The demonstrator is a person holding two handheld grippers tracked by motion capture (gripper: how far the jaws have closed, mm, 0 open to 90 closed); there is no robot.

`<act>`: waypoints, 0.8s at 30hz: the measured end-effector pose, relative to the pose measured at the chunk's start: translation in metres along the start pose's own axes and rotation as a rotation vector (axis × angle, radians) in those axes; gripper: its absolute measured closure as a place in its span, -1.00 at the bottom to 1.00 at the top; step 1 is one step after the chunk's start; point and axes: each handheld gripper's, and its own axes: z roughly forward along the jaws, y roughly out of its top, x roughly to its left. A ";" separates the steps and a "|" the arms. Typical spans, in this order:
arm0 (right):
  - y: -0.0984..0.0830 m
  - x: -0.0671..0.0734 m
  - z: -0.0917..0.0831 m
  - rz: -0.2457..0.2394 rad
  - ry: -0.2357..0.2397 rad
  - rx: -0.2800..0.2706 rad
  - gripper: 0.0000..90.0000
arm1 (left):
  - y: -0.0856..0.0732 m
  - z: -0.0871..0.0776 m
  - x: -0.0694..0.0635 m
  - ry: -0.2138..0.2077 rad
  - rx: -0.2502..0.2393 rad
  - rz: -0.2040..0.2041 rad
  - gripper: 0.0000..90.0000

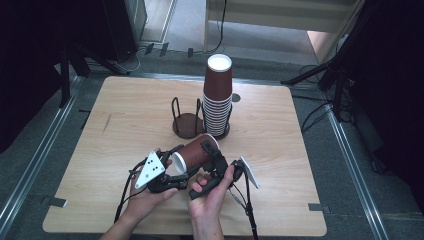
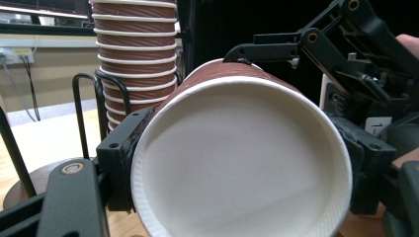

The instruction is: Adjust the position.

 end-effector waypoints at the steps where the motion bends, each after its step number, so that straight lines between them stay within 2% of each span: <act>1: 0.000 0.000 0.000 0.000 0.002 0.001 -1.00 | 0.000 0.000 0.000 0.000 0.000 -0.002 -0.50; 6: 0.000 -0.001 0.002 -0.001 0.018 0.020 -1.00 | 0.001 -0.001 0.000 -0.015 0.001 -0.009 -0.49; 11: -0.001 -0.001 0.004 -0.014 0.025 0.028 -1.00 | 0.001 0.001 -0.004 -0.040 0.007 0.007 -0.49; 14: 0.000 -0.001 0.003 -0.016 0.031 0.025 -1.00 | 0.001 0.001 -0.004 -0.041 0.007 0.007 -0.49; 20: 0.001 -0.004 0.005 0.009 0.061 0.036 -0.98 | 0.002 -0.001 -0.002 -0.041 0.009 0.006 -0.50; 21: 0.001 -0.004 0.005 0.009 0.061 0.036 -0.98 | 0.002 -0.001 -0.002 -0.041 0.009 0.006 -0.50; 22: 0.002 -0.005 0.006 0.031 0.062 0.041 -0.91 | 0.002 -0.001 -0.001 -0.039 0.016 0.010 -0.50; 24: 0.002 -0.006 0.006 0.032 0.060 0.044 -0.90 | 0.001 -0.001 0.000 -0.040 0.020 0.011 -0.51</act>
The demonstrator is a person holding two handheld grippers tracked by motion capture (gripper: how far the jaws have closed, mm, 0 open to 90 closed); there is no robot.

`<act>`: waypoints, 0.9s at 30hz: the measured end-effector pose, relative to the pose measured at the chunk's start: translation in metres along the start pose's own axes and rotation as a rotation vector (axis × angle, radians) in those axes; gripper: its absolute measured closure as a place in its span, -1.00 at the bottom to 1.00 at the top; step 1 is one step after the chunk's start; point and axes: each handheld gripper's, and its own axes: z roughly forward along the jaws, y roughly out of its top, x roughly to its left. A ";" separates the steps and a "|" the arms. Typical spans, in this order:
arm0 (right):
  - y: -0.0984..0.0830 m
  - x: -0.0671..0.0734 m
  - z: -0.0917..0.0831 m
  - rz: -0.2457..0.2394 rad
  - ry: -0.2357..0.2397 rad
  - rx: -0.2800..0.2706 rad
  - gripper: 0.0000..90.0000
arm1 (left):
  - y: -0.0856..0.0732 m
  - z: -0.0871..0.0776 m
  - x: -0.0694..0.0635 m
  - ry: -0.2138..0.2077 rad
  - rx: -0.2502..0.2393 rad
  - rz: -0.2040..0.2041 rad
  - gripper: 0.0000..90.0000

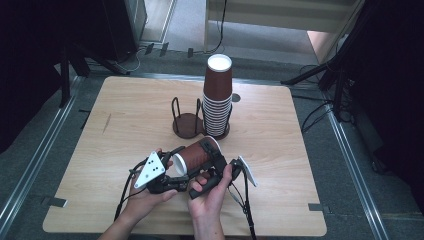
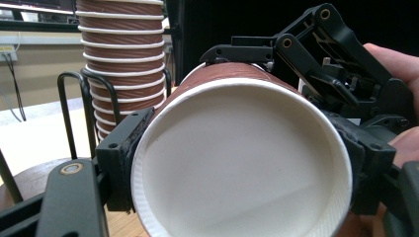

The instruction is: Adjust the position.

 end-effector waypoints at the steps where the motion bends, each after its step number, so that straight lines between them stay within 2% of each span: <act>1: 0.001 -0.001 0.001 0.008 -0.002 0.007 -0.87 | -0.001 0.000 0.002 -0.007 -0.004 -0.002 -0.52; 5: 0.001 0.000 -0.001 -0.002 -0.004 0.003 -0.84 | -0.003 0.001 0.002 -0.016 -0.020 -0.002 -0.54; 9: 0.001 0.000 -0.002 -0.011 -0.002 0.005 -0.83 | -0.003 -0.001 0.001 -0.011 -0.014 -0.004 -0.55; 11: -0.001 0.000 -0.002 -0.019 0.007 0.010 -0.82 | -0.001 -0.003 0.001 -0.013 -0.005 -0.026 -0.56; 14: -0.002 0.001 -0.002 -0.020 0.017 0.013 -0.81 | 0.000 -0.005 0.002 -0.010 0.005 -0.032 -0.59; 16: -0.002 0.002 -0.003 -0.026 0.025 0.007 -0.81 | 0.001 -0.008 0.001 0.012 0.021 -0.022 -0.66; 19: 0.000 0.004 -0.003 -0.033 0.025 0.001 -0.81 | 0.003 -0.009 0.001 0.017 0.021 -0.030 -0.79; 21: 0.001 0.005 -0.004 -0.047 0.024 -0.006 -0.81 | 0.005 -0.011 0.000 0.033 0.052 -0.034 -0.81; 27: 0.008 0.007 -0.008 -0.086 0.014 -0.029 -0.81 | 0.005 -0.012 0.001 0.041 0.095 -0.048 -1.00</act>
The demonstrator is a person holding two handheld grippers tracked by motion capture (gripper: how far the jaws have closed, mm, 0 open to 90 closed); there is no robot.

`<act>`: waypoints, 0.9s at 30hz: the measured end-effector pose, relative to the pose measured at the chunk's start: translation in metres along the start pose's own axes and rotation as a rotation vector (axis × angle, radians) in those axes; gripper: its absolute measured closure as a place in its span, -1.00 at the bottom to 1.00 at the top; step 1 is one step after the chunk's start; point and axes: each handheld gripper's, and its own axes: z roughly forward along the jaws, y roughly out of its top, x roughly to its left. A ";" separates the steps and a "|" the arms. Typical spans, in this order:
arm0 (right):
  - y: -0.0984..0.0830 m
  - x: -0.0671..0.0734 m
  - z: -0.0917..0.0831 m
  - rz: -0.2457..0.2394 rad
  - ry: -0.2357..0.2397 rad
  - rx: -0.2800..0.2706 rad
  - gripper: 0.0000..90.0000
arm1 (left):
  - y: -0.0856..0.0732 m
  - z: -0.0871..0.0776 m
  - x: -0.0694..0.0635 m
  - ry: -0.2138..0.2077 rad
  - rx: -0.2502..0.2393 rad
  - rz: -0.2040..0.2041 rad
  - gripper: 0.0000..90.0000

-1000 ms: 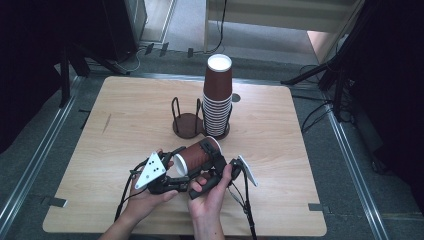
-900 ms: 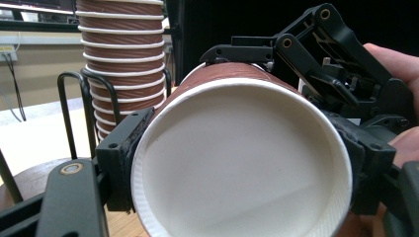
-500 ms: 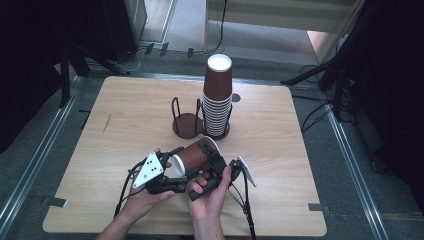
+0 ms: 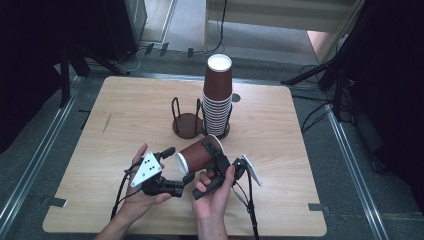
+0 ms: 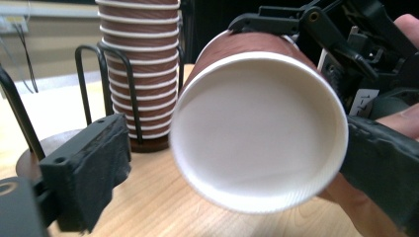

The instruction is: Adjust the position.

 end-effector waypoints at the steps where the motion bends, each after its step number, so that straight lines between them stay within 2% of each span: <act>1: 0.000 0.000 0.000 0.000 0.000 0.000 -0.81 | 0.000 0.000 0.000 0.001 0.005 -0.001 -1.00; 3: 0.003 0.001 -0.002 -0.027 0.001 -0.017 -0.81 | 0.000 -0.002 0.001 -0.002 0.024 0.001 -1.00; 5: 0.004 0.002 -0.003 -0.037 -0.002 -0.023 -0.81 | 0.000 -0.002 0.001 -0.003 0.027 0.006 -1.00; 6: 0.005 0.003 -0.004 -0.066 -0.012 -0.041 -0.81 | 0.000 -0.003 0.001 -0.013 0.032 0.007 -1.00; 10: 0.006 0.004 -0.005 -0.099 -0.013 -0.053 -0.81 | 0.000 -0.004 0.001 -0.013 0.039 0.011 -1.00; 12: 0.006 0.006 -0.006 -0.132 -0.022 -0.065 -0.81 | -0.001 -0.004 0.002 -0.015 0.044 0.007 -1.00; 13: 0.005 0.007 -0.006 -0.174 -0.037 -0.078 -0.81 | -0.002 -0.005 0.003 -0.007 0.050 0.005 -1.00; 14: 0.005 0.008 -0.006 -0.191 -0.042 -0.082 -0.81 | -0.002 -0.005 0.004 -0.004 0.051 0.007 -1.00; 15: 0.005 0.008 -0.006 -0.191 -0.042 -0.082 -0.81 | -0.002 -0.005 0.004 -0.004 0.051 0.007 -1.00; 19: 0.006 0.012 -0.008 -0.248 -0.049 -0.092 -0.81 | -0.003 -0.009 0.007 0.012 0.040 0.016 -1.00; 20: 0.006 0.012 -0.008 -0.248 -0.049 -0.092 -0.81 | -0.003 -0.010 0.008 0.017 0.043 0.016 -1.00; 24: 0.007 0.017 -0.009 -0.304 -0.061 -0.111 -0.81 | -0.005 -0.012 0.013 0.029 0.059 0.006 -1.00; 27: 0.008 0.019 -0.009 -0.320 -0.059 -0.110 -0.81 | -0.008 -0.014 0.016 0.046 0.072 0.005 -1.00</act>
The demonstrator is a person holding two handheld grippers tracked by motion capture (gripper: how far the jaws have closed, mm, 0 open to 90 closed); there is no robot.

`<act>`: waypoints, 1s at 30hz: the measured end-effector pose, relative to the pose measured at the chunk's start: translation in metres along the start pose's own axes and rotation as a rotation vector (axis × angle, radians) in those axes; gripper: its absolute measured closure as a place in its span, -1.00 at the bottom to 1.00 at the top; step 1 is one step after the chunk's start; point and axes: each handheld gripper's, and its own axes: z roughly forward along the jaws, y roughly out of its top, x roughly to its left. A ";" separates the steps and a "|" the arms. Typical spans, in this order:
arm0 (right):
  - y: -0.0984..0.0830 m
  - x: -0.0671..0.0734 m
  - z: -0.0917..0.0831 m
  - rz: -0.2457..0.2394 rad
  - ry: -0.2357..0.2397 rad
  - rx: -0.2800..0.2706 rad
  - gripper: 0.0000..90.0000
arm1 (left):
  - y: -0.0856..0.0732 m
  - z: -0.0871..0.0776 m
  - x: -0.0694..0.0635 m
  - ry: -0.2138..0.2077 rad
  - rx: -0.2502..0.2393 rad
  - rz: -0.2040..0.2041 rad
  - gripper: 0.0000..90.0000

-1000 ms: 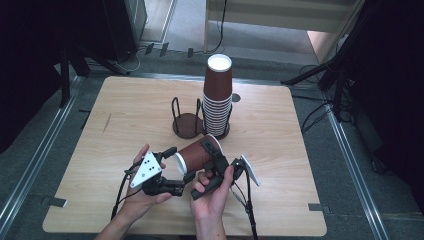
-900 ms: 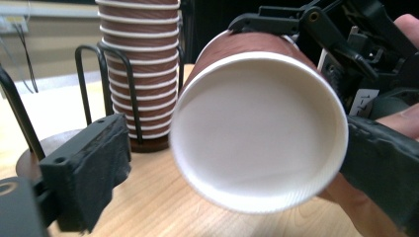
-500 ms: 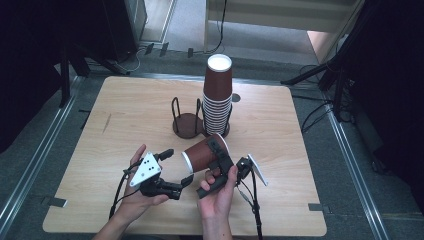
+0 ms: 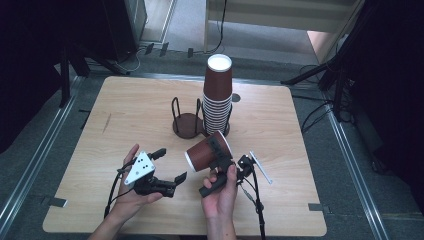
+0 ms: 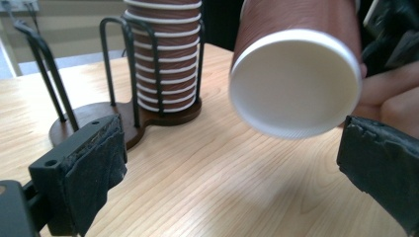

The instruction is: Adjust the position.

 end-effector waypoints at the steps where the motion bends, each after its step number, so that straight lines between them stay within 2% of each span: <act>1: 0.001 0.000 0.000 -0.014 -0.001 -0.008 -0.81 | -0.001 -0.001 0.001 0.004 0.004 0.001 -1.00; 3: 0.004 0.002 -0.001 -0.027 -0.002 -0.011 -0.81 | -0.002 -0.002 0.002 0.009 0.004 -0.004 -1.00; 16: 0.012 0.011 -0.002 -0.232 -0.055 -0.034 -0.81 | -0.020 -0.023 0.027 0.102 0.029 -0.044 -1.00; 17: 0.012 0.011 -0.002 -0.232 -0.055 -0.034 -0.81 | -0.020 -0.023 0.027 0.102 0.029 -0.044 -1.00; 18: 0.012 0.013 -0.003 -0.269 -0.055 -0.032 -0.81 | -0.025 -0.027 0.030 0.116 0.037 -0.051 -1.00; 21: 0.013 0.016 -0.003 -0.319 -0.071 -0.039 -0.81 | -0.030 -0.033 0.035 0.136 0.048 -0.062 -1.00; 23: 0.013 0.017 -0.003 -0.326 -0.073 -0.040 -0.81 | -0.031 -0.035 0.037 0.140 0.048 -0.067 -1.00; 24: 0.015 0.018 -0.004 -0.352 -0.084 -0.054 -0.81 | -0.032 -0.037 0.039 0.147 0.050 -0.072 -1.00; 26: 0.016 0.018 -0.004 -0.353 -0.088 -0.055 -0.81 | -0.034 -0.041 0.042 0.158 0.053 -0.075 -1.00; 27: 0.018 0.019 -0.005 -0.389 -0.112 -0.059 -0.81 | -0.036 -0.046 0.047 0.174 0.054 -0.078 -1.00; 28: 0.018 0.019 -0.005 -0.389 -0.112 -0.059 -0.81 | -0.036 -0.046 0.047 0.174 0.054 -0.078 -1.00; 29: 0.020 0.019 -0.005 -0.433 -0.130 -0.058 -0.81 | -0.039 -0.051 0.056 0.199 0.054 -0.090 -1.00; 30: 0.021 0.020 -0.005 -0.447 -0.136 -0.059 -0.81 | -0.039 -0.051 0.056 0.199 0.054 -0.090 -1.00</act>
